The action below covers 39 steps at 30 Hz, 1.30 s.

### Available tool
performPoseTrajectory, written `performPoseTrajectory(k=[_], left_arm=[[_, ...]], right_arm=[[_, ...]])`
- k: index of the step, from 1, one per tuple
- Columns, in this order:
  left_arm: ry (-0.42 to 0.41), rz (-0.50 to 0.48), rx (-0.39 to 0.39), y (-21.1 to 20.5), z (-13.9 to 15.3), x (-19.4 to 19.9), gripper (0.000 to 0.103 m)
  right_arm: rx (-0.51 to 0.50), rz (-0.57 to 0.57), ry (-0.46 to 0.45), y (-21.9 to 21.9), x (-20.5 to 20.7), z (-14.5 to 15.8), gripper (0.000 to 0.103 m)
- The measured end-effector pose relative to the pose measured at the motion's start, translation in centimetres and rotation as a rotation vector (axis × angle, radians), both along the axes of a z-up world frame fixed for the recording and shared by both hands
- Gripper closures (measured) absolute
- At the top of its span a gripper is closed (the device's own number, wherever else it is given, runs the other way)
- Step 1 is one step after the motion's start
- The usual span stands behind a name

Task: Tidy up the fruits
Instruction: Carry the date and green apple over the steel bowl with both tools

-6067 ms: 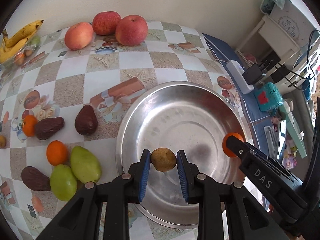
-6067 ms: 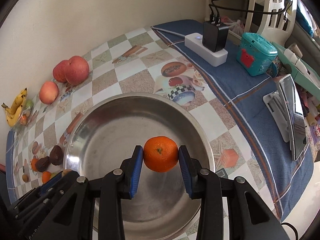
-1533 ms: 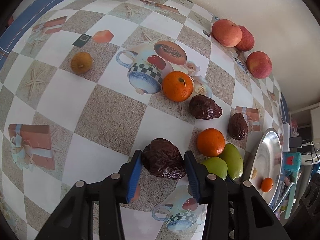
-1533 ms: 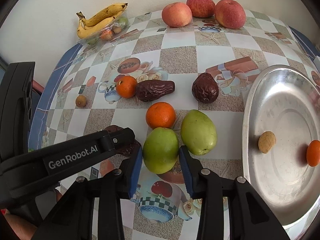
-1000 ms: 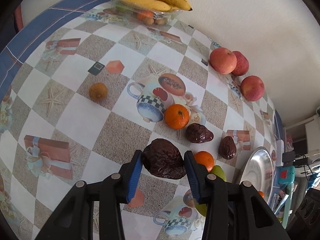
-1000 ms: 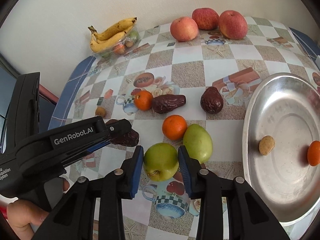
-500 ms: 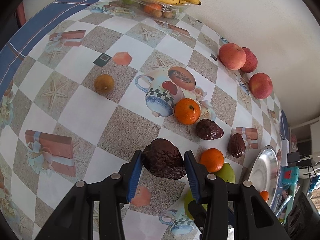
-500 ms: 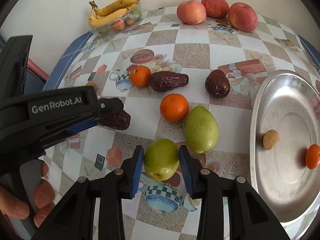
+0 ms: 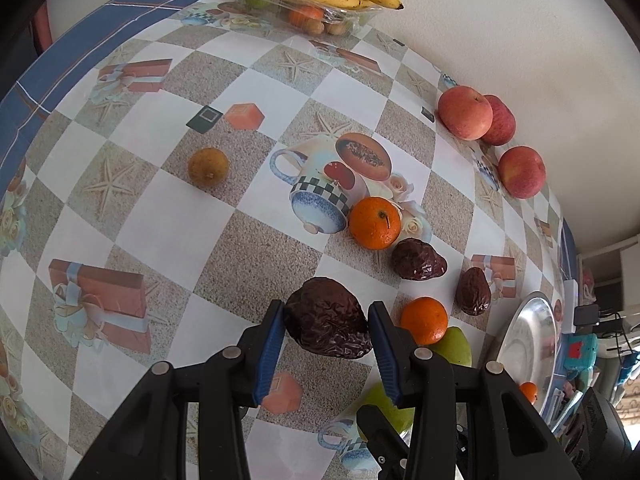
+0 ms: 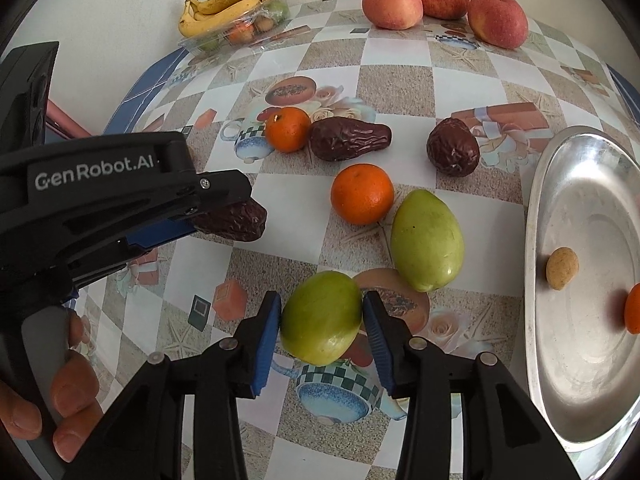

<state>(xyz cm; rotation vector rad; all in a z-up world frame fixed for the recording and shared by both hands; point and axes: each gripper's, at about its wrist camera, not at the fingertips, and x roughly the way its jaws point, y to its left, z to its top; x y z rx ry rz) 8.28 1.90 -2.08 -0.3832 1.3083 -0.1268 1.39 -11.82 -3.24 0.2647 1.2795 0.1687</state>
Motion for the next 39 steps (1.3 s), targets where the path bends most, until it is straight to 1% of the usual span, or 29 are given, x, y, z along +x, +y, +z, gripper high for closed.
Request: performPoseTrajectory(k=[5, 13, 19, 21, 25, 28, 32, 36, 39], left_arm=[[-0.005, 0.014, -0.003, 0.3, 0.1, 0.1, 0.058], [-0.039, 0.037, 0.007, 0.7, 0.8, 0.1, 0.058], [-0.061, 0.027, 0.012, 0.1, 1.4, 0.1, 0.058], [-0.067, 0.018, 0.016, -0.3, 1.5, 0.0, 0.058], [-0.080, -0.023, 0.023, -1.7, 1.8, -0.2, 0.058], [-0.097, -0.066, 0.035, -3.2, 2.1, -0.6, 0.058], [-0.112, -0.133, 0.013, -5.5, 2.5, -1.3, 0.058], [-0.132, -0.199, 0.006, -7.7, 3.0, -2.1, 0.058], [-0.143, -0.254, -0.024, -9.7, 3.3, -2.8, 0.058]], right_arm=[[0.028, -0.021, -0.005, -0.5, -0.1, 0.4, 0.059], [0.071, -0.076, -0.090, -2.2, -0.6, 3.1, 0.059], [0.079, -0.168, -0.111, -5.3, -0.9, 4.1, 0.059], [0.053, -0.205, -0.118, -6.6, -1.0, 4.5, 0.059], [-0.039, -0.289, -0.128, -9.5, -1.6, 5.1, 0.059], [-0.067, -0.372, -0.127, -12.4, -2.4, 5.4, 0.059], [-0.092, -0.476, -0.117, -16.2, -3.8, 5.4, 0.059], [-0.091, -0.558, -0.119, -19.1, -5.3, 5.5, 0.059], [-0.093, -0.609, -0.116, -20.9, -6.1, 5.4, 0.059]])
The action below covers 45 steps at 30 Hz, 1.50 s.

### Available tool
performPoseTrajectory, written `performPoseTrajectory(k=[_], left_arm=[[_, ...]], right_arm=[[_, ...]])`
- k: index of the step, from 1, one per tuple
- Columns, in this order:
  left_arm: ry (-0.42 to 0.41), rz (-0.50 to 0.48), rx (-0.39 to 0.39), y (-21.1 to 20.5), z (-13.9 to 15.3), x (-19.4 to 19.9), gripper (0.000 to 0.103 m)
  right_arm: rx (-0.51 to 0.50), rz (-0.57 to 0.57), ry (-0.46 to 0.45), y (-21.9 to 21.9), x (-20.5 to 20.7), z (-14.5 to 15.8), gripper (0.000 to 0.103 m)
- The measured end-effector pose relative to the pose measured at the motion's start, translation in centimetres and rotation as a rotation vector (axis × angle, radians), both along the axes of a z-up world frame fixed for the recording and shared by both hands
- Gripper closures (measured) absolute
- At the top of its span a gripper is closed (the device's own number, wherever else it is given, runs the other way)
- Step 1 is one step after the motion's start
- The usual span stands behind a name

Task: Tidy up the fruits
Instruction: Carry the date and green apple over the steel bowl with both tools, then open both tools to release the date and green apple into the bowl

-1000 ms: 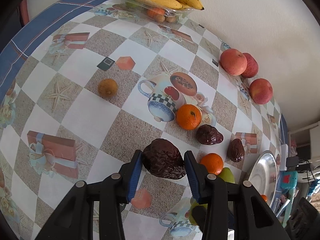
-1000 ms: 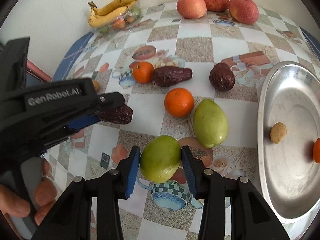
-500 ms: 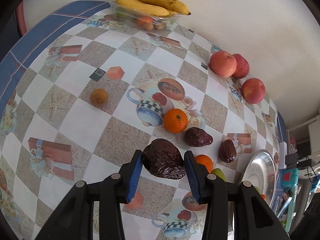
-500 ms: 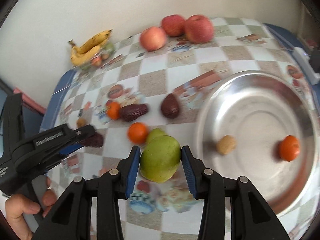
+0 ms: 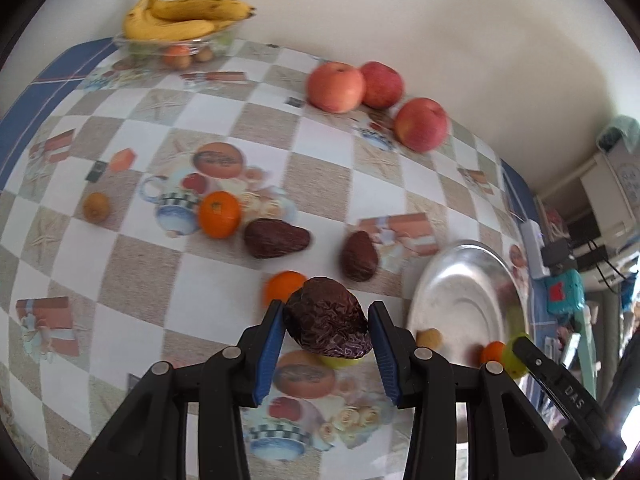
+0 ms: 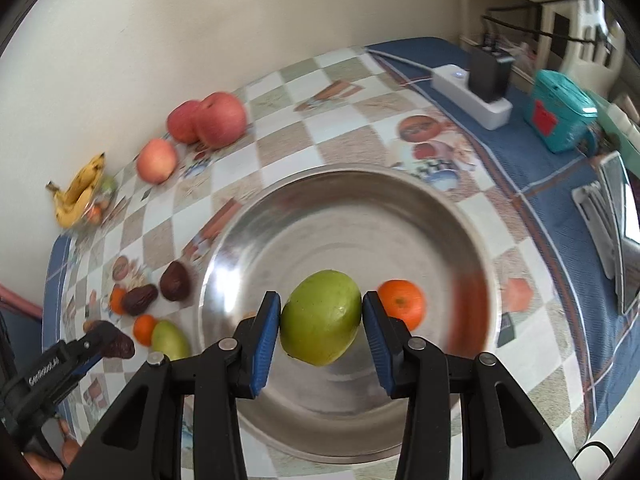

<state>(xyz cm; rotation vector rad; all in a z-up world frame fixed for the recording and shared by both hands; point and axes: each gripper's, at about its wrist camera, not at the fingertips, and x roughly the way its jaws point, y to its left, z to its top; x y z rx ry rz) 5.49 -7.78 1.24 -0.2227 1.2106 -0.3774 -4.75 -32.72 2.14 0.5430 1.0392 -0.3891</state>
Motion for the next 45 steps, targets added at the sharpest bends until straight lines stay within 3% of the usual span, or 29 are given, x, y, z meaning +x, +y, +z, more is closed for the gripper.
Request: performPoseTrajectory(k=[9, 17, 26, 33, 38, 45], left_arm=[[-0.084, -0.251, 0.016, -7.6, 0.7, -3.7, 0.058], [-0.112, -0.350, 0.068, -10.2, -0.4, -5.2, 0.058], [-0.105, -0.356, 0.057, -10.2, -0.6, -5.2, 0.050], [-0.089, -0.338, 0.058, -9.7, -0.7, -4.8, 0.050], [-0.074, -0.278, 0.069, -8.3, -0.7, -3.9, 0.048], [-0.034, -0.118, 0.118, -4.7, -1.1, -1.5, 0.046]], right_arm=[[0.009, -0.036, 0.000, -1.5, -0.9, -0.2, 0.059], [0.035, -0.011, 0.013, -1.0, -0.6, -0.9, 0.059], [0.050, -0.010, 0.024, -1.0, -0.4, -1.3, 0.058], [0.050, -0.012, 0.023, -1.1, -0.4, -1.2, 0.057], [0.048, -0.007, 0.020, -1.0, -0.4, -1.1, 0.057], [0.044, -0.002, 0.030, -0.9, -0.2, -1.2, 0.057]])
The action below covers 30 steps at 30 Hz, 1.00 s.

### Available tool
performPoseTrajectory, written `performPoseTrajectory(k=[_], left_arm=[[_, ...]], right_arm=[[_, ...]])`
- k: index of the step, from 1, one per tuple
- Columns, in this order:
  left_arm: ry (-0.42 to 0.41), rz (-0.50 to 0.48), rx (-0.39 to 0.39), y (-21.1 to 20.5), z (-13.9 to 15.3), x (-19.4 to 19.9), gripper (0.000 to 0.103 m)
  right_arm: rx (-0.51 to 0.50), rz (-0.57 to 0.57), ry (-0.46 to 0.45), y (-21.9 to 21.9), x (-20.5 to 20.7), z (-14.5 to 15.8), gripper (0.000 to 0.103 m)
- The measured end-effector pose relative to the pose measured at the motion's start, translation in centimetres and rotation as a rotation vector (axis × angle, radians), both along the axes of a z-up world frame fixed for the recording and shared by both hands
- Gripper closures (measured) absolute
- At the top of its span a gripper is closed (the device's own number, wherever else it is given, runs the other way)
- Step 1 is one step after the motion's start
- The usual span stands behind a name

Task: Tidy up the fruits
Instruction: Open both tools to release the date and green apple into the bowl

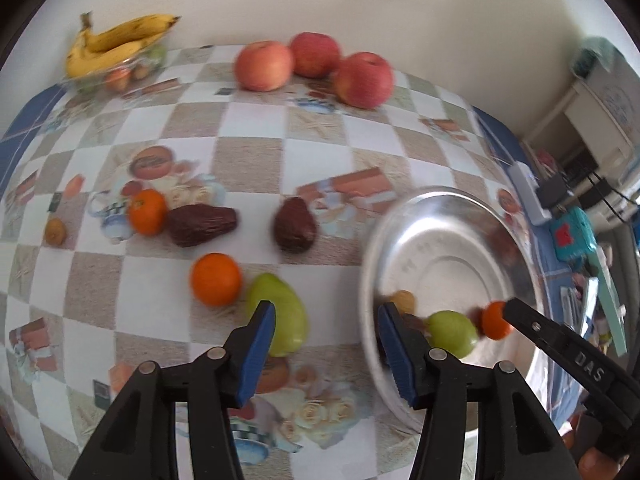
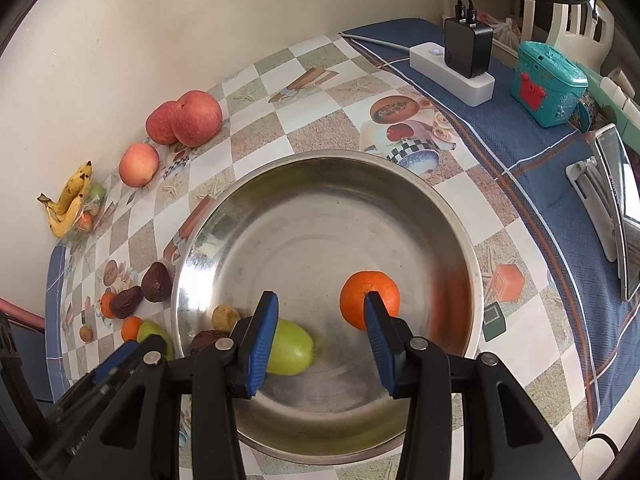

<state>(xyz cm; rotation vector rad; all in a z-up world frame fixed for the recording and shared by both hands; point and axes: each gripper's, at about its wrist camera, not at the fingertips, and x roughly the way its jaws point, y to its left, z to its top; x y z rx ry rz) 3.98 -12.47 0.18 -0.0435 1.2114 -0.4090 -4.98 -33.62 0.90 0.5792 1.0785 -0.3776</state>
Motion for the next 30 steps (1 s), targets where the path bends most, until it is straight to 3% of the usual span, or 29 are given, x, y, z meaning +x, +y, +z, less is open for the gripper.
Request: performPoseTrajectory(k=[11, 23, 25, 28, 30], left_arm=[[0.039, 0.266, 0.031, 7.5, -0.4, 2.7, 0.041], [0.032, 0.306, 0.025, 8.9, 0.1, 3.1, 0.038], [0.033, 0.299, 0.028, 8.8, 0.1, 3.0, 0.033], [0.027, 0.294, 0.053, 8.5, -0.1, 3.0, 0.016], [0.025, 0.291, 0.077, 8.4, -0.2, 3.0, 0.009]], right_arm=[[-0.039, 0.099, -0.031, 2.9, 1.2, 1.1, 0.058], [-0.078, 0.173, -0.032, 5.1, 2.1, 1.5, 0.058], [-0.083, 0.172, -0.030, 5.1, 2.1, 1.5, 0.058], [-0.092, 0.170, -0.027, 5.1, 2.2, 1.5, 0.056], [-0.107, 0.168, -0.021, 5.1, 2.2, 1.5, 0.038]])
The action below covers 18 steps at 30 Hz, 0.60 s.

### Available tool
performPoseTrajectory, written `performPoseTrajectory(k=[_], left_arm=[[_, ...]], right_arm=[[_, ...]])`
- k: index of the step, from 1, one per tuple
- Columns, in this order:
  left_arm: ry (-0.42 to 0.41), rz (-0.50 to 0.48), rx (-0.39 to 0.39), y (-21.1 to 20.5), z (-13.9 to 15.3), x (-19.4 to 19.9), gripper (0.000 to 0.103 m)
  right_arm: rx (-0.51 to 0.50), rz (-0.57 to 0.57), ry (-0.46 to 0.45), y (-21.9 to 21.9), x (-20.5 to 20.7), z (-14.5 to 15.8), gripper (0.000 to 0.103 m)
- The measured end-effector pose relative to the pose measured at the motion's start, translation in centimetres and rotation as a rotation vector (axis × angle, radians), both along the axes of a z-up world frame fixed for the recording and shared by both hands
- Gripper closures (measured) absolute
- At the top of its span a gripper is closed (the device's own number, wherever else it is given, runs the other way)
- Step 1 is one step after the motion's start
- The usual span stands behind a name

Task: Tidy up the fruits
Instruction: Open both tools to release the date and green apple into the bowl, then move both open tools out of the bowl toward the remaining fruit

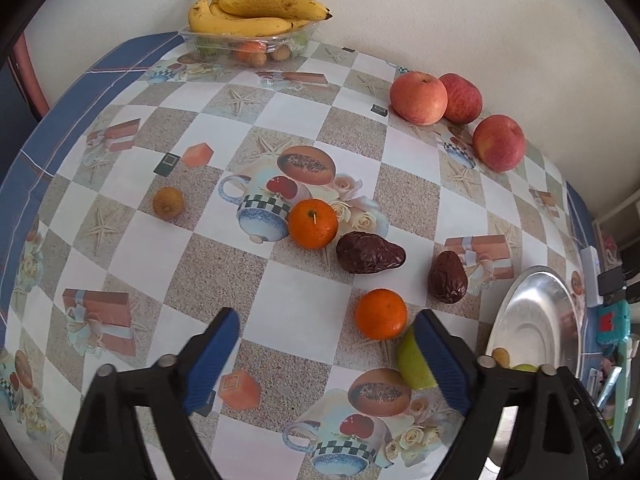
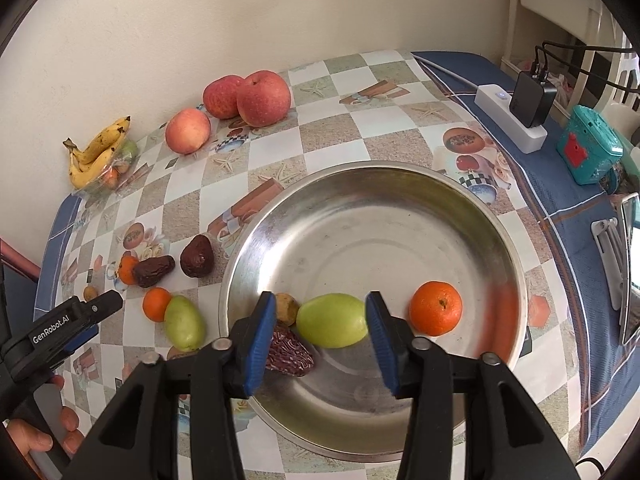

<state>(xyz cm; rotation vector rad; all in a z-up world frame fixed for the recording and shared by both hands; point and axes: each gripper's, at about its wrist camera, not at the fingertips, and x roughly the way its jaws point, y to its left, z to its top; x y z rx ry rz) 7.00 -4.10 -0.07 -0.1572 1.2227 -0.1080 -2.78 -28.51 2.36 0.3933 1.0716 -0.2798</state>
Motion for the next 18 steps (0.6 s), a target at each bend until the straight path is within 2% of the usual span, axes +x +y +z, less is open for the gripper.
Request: performPoseTrajectory(k=[1, 5, 9, 12, 13, 14, 15, 18], left_arm=[[0.002, -0.003, 0.007, 0.0, -0.1, 0.0, 0.009], [0.003, -0.013, 0.032, -0.3, -0.3, 0.0, 0.008], [0.000, -0.009, 0.043, -0.1, -0.4, 0.1, 0.000], [-0.012, 0.006, 0.048, 0.2, -0.3, 0.1, 0.000], [-0.015, 0.011, 0.052, 0.3, -0.2, 0.2, 0.000], [-0.017, 0.016, 0.059, 0.5, -0.2, 0.2, 0.000], [-0.019, 0.020, 0.064, 0.6, -0.2, 0.2, 0.000], [-0.019, 0.031, 0.064, 1.1, -0.3, 0.4, 0.000]], right_arm=[[-0.004, -0.001, 0.002, 0.0, 0.0, 0.0, 0.028], [-0.014, 0.002, 0.011, 0.0, 0.1, -0.2, 0.027], [-0.026, 0.004, 0.022, 0.0, 0.1, -0.3, 0.027], [-0.039, 0.004, 0.022, 0.0, 0.1, -0.3, 0.026], [-0.052, 0.005, 0.020, 0.1, 0.1, -0.2, 0.021], [-0.071, 0.005, 0.017, 0.2, 0.1, -0.2, 0.012], [-0.091, 0.006, 0.012, 0.3, 0.1, -0.1, 0.009], [-0.118, 0.018, -0.007, 0.7, 0.2, 0.2, 0.007]])
